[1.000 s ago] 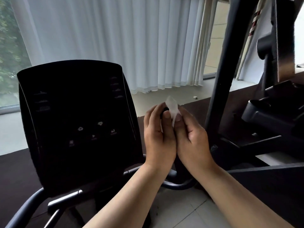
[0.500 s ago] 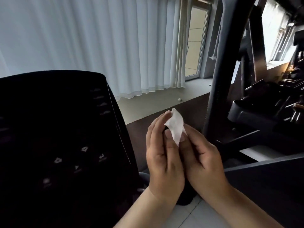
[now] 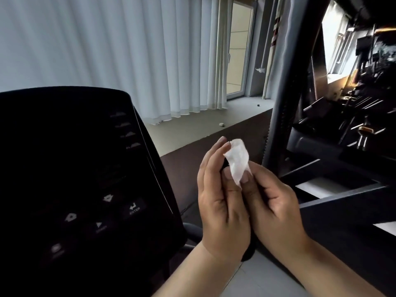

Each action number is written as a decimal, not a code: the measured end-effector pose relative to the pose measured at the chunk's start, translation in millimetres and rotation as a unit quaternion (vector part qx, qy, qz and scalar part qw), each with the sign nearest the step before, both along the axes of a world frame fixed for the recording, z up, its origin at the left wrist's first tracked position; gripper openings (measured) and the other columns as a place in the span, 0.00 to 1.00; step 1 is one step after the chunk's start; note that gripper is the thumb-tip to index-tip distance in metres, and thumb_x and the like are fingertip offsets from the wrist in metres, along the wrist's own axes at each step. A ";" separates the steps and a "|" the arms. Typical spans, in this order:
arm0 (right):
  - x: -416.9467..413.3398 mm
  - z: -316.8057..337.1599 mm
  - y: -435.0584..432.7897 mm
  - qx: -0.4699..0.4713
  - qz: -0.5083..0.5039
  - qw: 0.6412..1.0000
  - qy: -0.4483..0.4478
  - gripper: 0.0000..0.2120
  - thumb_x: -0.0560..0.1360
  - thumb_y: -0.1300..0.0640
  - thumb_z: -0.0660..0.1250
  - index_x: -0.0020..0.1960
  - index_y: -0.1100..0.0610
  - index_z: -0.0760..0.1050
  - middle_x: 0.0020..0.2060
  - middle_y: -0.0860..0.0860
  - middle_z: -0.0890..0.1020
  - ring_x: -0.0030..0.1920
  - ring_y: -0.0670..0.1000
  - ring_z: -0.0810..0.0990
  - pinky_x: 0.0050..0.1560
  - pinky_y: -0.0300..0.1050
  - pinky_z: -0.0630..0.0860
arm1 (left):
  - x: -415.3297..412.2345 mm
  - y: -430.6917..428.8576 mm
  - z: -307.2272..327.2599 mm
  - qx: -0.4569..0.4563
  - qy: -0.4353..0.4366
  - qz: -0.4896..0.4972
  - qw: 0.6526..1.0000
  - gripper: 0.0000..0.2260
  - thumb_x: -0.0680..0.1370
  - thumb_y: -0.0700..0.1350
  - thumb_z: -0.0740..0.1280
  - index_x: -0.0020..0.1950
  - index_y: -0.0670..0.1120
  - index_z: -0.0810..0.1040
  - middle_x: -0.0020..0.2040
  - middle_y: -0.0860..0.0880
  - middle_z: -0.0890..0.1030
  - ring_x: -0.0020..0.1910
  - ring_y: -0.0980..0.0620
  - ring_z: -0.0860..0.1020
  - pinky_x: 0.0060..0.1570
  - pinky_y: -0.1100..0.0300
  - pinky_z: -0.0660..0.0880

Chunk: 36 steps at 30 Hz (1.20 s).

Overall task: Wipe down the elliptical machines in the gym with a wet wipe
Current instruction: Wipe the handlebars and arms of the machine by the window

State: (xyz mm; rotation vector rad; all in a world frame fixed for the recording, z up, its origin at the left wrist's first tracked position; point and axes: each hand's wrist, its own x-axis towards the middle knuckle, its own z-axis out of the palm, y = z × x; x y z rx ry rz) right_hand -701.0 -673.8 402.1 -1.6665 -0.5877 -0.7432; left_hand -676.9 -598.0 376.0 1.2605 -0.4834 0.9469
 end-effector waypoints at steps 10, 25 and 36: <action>-1.3 -6.7 1.0 -0.027 -0.022 0.999 -0.038 0.13 0.84 0.62 0.60 0.62 0.50 0.77 0.50 0.44 0.85 0.52 0.43 0.84 0.50 0.32 0.77 | -3.4 3.6 -3.1 0.009 0.030 -0.012 0.999 0.19 0.84 0.34 0.57 0.72 0.46 0.72 0.72 0.43 0.74 0.73 0.43 0.72 0.71 0.42 0.70; 4.0 -27.5 -5.8 -0.059 -0.016 0.997 -0.036 0.16 0.85 0.60 0.58 0.69 0.63 0.74 0.60 0.51 0.83 0.62 0.50 0.82 0.59 0.45 0.79 | -5.5 2.9 -23.5 -0.017 0.046 -0.064 0.997 0.24 0.84 0.33 0.55 0.80 0.42 0.57 0.76 0.39 0.68 0.78 0.45 0.66 0.75 0.38 0.63; 14.6 -64.2 -36.6 -0.097 -0.017 0.994 -0.037 0.14 0.84 0.56 0.58 0.55 0.63 0.79 0.40 0.46 0.80 0.37 0.47 0.81 0.37 0.40 0.75 | -4.4 -6.4 -23.0 -0.062 0.045 -0.064 0.995 0.25 0.84 0.49 0.57 0.81 0.54 0.59 0.75 0.48 0.72 0.76 0.46 0.68 0.75 0.42 0.64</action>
